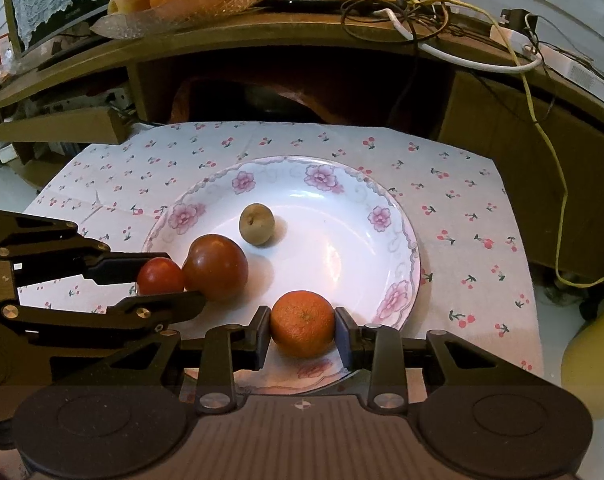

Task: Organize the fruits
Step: 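Lower both held fruits into the white bowl and open both tools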

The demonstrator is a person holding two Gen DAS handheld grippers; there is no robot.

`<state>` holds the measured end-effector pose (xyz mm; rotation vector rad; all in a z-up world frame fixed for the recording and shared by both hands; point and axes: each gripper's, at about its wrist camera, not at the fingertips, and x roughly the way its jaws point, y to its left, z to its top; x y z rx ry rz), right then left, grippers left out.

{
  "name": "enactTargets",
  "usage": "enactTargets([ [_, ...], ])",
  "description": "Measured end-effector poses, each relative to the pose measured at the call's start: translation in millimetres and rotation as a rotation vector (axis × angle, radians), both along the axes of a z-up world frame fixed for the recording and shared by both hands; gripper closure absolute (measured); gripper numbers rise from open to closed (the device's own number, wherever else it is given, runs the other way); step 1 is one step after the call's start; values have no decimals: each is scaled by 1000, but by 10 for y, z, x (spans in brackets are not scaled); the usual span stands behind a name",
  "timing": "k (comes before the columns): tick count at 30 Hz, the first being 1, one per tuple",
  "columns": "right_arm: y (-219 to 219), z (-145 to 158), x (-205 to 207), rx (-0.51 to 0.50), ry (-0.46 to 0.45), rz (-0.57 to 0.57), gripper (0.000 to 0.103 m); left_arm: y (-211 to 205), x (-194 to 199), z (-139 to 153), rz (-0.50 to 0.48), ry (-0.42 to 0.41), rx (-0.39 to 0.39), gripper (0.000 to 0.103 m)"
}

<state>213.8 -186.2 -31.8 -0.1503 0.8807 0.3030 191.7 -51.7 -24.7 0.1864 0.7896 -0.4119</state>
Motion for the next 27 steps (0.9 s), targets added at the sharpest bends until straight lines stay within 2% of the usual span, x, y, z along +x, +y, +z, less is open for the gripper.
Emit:
enactTargets([
  [5,-4,6,-15,1,-8,-2,68,4,-4,9,6,-4,9,68],
  [8,-17,32,-25,1,-27,-8,59,14,2,20,14,-5,12,67],
  [10,-37,47,-22,7,-35,-14,57,23,4,30,17,-7,7,67],
  [21,-93,91,-25,17,-55,-40,56,94,-40,124,36,-33,0,64],
  [27,-141,184,-116,14,-79,-54,56,157,-139,281,38,-59,-23,64],
])
